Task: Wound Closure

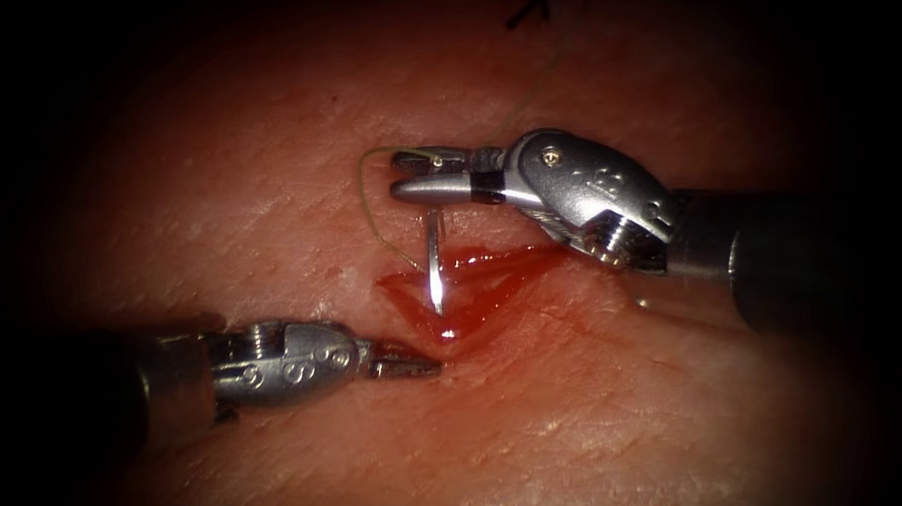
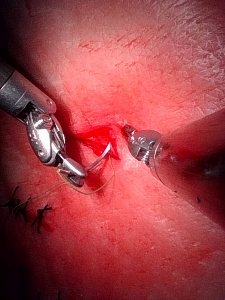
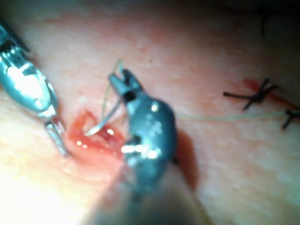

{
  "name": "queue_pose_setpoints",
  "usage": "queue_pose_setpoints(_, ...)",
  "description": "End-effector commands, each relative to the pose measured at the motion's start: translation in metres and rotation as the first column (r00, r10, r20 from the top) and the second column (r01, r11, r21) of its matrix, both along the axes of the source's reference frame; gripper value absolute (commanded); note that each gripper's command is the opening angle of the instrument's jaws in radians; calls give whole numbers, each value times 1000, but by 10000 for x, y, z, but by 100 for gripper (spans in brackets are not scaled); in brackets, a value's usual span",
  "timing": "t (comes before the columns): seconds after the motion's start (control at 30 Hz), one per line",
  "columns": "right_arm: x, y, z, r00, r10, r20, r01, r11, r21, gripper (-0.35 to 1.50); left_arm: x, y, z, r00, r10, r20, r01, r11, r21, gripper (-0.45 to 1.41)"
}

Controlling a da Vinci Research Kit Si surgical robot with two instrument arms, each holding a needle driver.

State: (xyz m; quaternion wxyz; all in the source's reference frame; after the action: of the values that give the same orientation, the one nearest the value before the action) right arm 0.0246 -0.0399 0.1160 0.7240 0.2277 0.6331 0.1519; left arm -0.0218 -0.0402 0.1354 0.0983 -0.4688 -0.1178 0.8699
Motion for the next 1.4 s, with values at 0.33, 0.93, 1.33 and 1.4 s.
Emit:
queue_pose_setpoints(0.33, 6, -6, 3, 1000, -2, 19, -1, 991, 136, -35, -4, -1, 8, 1000, -1, -2, 1, 1000, 4, -45)
queue_pose_setpoints(0.93, 7, -14, 8, 998, 1, 57, -23, 915, 402, -35, -2, -1, 10, 1000, 3, -4, -3, 1000, 3, -45)
queue_pose_setpoints(1.33, 7, -20, 12, 1000, -1, 2, -1, 832, 555, -35, 0, -1, 10, 1000, 5, -3, -5, 1000, 3, -45)
queue_pose_setpoints(1.4, 8, -22, 11, 1000, -2, 1, 1, 822, 569, -35, 0, -1, 10, 1000, 5, -2, -5, 1000, 3, -45)
